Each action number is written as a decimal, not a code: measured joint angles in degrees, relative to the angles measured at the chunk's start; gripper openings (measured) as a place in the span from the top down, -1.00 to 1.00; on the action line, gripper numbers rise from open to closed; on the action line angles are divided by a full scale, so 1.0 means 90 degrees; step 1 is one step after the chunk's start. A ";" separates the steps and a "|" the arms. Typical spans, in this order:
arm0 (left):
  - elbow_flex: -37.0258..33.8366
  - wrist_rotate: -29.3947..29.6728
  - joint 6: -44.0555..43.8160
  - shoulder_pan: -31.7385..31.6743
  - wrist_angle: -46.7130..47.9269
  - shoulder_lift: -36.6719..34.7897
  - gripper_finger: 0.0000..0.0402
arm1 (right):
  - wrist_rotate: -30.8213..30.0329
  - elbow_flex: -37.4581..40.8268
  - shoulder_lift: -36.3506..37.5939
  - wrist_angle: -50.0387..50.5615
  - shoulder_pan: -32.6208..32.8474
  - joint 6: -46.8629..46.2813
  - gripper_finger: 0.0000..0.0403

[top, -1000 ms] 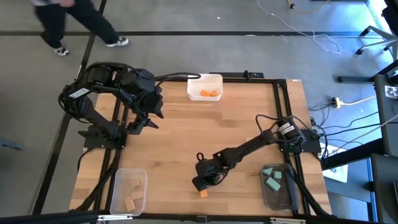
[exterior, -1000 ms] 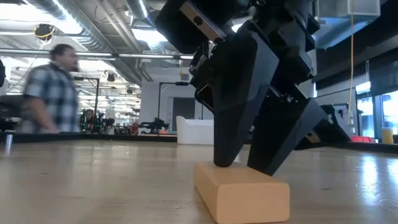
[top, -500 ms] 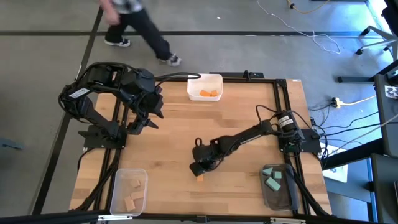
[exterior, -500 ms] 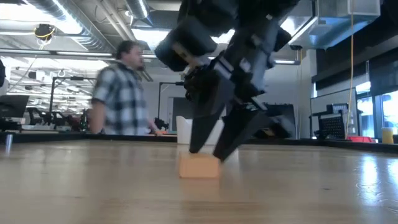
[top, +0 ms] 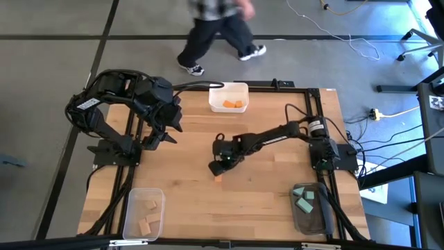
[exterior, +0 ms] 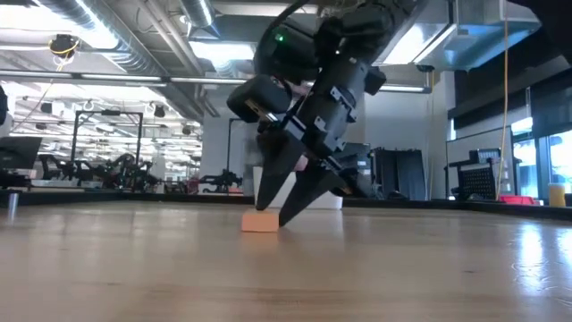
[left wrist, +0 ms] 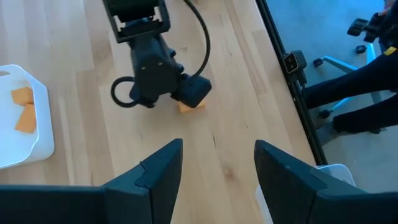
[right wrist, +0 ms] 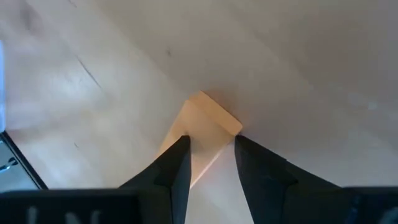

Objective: Sort & place blocks by color
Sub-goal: Put the orange block into the white bin

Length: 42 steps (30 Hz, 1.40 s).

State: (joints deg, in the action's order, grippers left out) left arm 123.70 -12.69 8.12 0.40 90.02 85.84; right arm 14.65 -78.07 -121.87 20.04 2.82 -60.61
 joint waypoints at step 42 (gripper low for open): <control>0.0000 0.0175 -0.0004 -0.0017 0.0000 0.0002 0.05 | -0.1204 -0.2440 -0.0001 0.2477 0.0859 0.0289 0.37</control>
State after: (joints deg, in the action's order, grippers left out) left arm 123.70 -11.11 8.08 0.25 90.02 85.86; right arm 3.81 -100.03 -121.89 42.33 10.55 -58.00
